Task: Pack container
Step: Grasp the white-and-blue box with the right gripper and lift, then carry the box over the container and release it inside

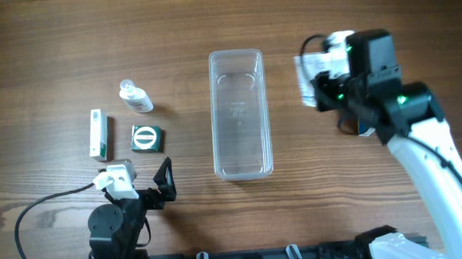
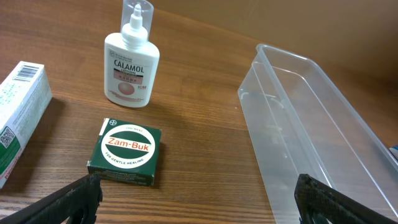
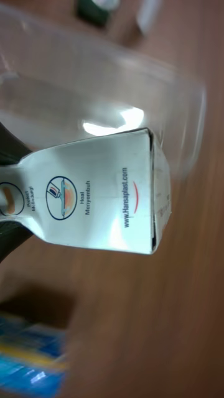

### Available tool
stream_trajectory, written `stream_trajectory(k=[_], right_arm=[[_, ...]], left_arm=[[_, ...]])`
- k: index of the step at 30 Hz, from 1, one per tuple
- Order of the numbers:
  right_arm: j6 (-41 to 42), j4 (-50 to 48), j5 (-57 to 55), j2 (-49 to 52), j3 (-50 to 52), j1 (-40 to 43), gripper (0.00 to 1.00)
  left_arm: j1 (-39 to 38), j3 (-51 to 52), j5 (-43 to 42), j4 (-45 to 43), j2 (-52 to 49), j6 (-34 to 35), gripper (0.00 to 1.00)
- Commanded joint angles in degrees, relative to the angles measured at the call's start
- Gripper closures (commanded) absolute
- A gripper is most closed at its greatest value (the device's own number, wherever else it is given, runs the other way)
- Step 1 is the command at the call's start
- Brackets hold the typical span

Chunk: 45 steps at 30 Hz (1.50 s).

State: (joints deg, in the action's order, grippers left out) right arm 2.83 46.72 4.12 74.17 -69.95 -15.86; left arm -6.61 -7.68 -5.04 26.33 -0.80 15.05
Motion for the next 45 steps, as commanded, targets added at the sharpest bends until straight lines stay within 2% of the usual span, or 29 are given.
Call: stream_trajectory(k=[1,4,6,15,17,20,22,31,38,45], right_arm=[[-11.8,-2.3,2.8,-1.6,-0.5,-7.7,0.84],[-19.0,-5.6,2.8,-0.5,-0.5,-13.2,0.85],[-25.3,-8.0,2.8,1.0,-0.5,-15.6,0.96],[-40.5,-16.9,2.6,13.5,-0.5,-16.8,0.96],[-42.6,-18.7,-0.6,16.0,-0.5,-16.8,0.96],[-48.2,-19.7,-4.1,18.7,-0.5,-16.8,0.96],[-48.8,-21.1,-4.1,20.4,-0.5,-16.8,0.96],[-62.1,-23.3,-4.8,27.5,-0.5,-16.6,0.96],[-62.9,-28.3,-4.4,28.0,-0.5,-15.9,0.96],[-65.8,-29.2,-4.2,29.5,-0.5,-15.4,0.96]], left_arm=[[0.3,0.1,-0.3,-0.2,0.4,-1.4,0.0],[0.3,0.1,-0.3,-0.2,0.4,-1.4,0.0],[0.3,0.1,-0.3,-0.2,0.4,-1.4,0.0],[0.3,0.1,-0.3,-0.2,0.4,-1.4,0.0],[0.3,0.1,-0.3,-0.2,0.4,-1.4,0.0],[0.3,0.1,-0.3,-0.2,0.4,-1.4,0.0],[0.3,0.1,-0.3,-0.2,0.4,-1.4,0.0],[0.3,0.1,-0.3,-0.2,0.4,-1.4,0.0],[0.3,0.1,-0.3,-0.2,0.4,-1.4,0.0],[0.3,0.1,-0.3,-0.2,0.4,-1.4,0.0]])
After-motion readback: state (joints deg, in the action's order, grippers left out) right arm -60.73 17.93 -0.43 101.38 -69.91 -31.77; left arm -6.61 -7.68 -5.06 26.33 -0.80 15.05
